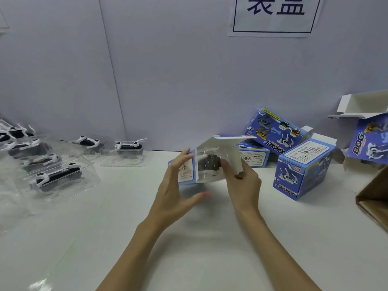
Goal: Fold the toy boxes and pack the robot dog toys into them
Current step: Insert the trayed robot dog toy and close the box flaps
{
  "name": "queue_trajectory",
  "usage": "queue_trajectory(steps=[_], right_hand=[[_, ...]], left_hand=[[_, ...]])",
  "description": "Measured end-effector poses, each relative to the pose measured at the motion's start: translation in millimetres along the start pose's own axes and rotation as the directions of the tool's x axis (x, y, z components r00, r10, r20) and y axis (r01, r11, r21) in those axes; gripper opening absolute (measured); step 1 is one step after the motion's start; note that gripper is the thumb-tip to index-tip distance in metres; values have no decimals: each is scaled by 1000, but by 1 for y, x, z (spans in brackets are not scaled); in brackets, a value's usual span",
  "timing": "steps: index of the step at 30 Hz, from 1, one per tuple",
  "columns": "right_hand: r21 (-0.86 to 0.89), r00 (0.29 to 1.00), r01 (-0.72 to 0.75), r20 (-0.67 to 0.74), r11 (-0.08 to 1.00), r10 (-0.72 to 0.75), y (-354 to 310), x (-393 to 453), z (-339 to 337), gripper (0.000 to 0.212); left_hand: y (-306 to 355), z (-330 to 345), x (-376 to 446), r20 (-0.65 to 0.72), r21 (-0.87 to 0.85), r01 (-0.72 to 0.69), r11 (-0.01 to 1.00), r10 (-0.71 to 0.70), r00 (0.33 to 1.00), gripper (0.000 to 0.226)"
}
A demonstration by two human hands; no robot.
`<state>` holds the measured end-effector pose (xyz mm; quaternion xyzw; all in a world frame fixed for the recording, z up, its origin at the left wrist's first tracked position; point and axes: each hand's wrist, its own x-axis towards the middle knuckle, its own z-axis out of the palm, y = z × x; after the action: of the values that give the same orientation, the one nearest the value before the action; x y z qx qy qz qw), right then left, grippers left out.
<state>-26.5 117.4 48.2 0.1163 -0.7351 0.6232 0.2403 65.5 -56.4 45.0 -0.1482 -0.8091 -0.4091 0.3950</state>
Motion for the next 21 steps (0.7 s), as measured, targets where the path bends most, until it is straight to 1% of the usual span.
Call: queue_trajectory(steps=[2, 4, 6, 7, 10, 12, 14, 16, 18, 19, 21], right_hand=[[-48, 996, 86, 12, 995, -86, -6, -2, -2, 36], [-112, 973, 231, 38, 967, -228, -15, -8, -3, 53], [-82, 934, 352, 95, 933, -344, -21, -13, -1, 60], [-32, 922, 373, 125, 927, -366, -25, -15, 0, 61], [126, 899, 370, 201, 920, -389, -32, -18, 2, 58], [216, 888, 350, 234, 912, -396, -36, -21, 1, 57], [319, 900, 254, 268, 913, -344, -40, -23, -1, 60], [385, 919, 154, 282, 910, -275, -45, -25, -3, 70], [349, 933, 169, 245, 922, -263, -46, -25, -3, 72], [312, 936, 202, 218, 928, -277, -46, -25, -3, 68], [268, 939, 254, 164, 929, -304, -46, -24, -1, 50]], left_hand=[[-2, 1, 2, -98, 19, -20, 1000, 22, 995, 82], [-4, -3, 4, -142, 3, -23, 1000, 23, 990, 73], [-2, -7, 3, -143, -58, -2, 998, -6, 990, 65], [0, -9, 3, -149, -92, 17, 996, -30, 988, 62], [11, -11, 5, -158, -229, 117, 966, -156, 975, 53], [19, -11, 7, -92, -391, 221, 893, -277, 956, 48], [24, -11, 8, -33, -470, 278, 838, -332, 943, 44], [27, -12, 7, -17, -473, 273, 837, -319, 948, 38], [27, -11, 7, -8, -466, 263, 845, -301, 953, 29], [27, -11, 6, -2, -460, 263, 848, -297, 955, 26], [27, -12, 7, 4, -439, 277, 855, -307, 952, 33]])
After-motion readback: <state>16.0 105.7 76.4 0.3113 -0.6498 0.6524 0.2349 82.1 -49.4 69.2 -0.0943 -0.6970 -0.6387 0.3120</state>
